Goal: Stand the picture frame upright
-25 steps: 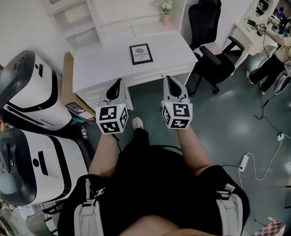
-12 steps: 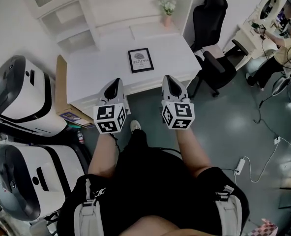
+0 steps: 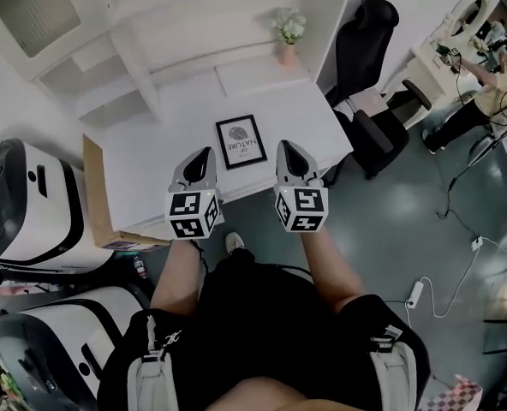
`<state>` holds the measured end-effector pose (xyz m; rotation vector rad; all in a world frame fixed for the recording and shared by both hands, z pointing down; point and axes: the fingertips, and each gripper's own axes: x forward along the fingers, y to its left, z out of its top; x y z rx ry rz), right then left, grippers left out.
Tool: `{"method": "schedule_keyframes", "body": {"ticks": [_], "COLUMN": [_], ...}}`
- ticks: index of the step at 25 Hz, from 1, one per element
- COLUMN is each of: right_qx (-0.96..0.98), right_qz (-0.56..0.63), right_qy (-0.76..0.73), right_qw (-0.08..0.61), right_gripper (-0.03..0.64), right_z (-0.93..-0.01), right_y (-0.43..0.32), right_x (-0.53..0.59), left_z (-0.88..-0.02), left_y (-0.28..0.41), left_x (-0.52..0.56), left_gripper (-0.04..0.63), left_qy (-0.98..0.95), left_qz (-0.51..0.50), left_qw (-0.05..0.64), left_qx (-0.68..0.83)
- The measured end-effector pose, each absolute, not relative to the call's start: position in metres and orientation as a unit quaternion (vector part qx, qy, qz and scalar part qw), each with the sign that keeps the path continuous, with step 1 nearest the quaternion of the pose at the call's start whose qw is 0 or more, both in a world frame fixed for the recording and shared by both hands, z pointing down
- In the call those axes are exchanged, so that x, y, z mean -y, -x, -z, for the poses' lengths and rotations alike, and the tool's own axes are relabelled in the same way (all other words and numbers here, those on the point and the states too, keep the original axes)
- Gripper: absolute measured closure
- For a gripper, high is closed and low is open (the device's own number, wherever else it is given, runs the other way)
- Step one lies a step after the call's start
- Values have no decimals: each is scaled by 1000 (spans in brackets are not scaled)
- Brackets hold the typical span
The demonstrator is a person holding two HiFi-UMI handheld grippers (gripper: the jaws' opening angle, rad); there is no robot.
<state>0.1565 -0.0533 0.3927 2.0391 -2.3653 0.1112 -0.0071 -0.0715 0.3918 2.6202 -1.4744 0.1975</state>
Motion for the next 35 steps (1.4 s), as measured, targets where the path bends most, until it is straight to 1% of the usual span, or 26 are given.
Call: {"method": "schedule_keyframes", "body": {"ticks": [11,23,24,26,27,28,29,32,35], "right_qx": [733,767,773,788,795,800,803,811,813], "right_qz": [-42,-70,-73,-87,-97,-108,-119,-145,-167], "right_qy": [-679,-637,-629,-609,-599,-590,-583,-566,-555], "right_qw": [13,31,31,29,28,27,29,41,57], "right_gripper": [617,617,606,551,520,499,483,459,449], "right_z": [-394,-424,-425,-430,-434,-437,-442,-458,-477], "right_y": [-177,-187,-186,-183,-182,-181,-181,-181,-184], "right_x": [156,224,230,239,244,248,253,263,270], "left_z": [-392,-409,-410,-409,-408,-408,-409,-422,-447], "left_y": [-13,2,4,7,8,10,13,27,44], "left_x": [181,226,229,232,234,236,238,243,247], "left_gripper": [580,580,580,577,554,469,410,365,354], "left_qy": [-883,-851,-849,-848,-850,-852,-852,-843,-830], "left_qz": [-76,-83,-76,-55,-43,-33,-27,-39,-66], "left_qw": [68,85,92,109,115,120,124,140,165], "left_qx": [457,511,515,515,512,509,508,517,528]}}
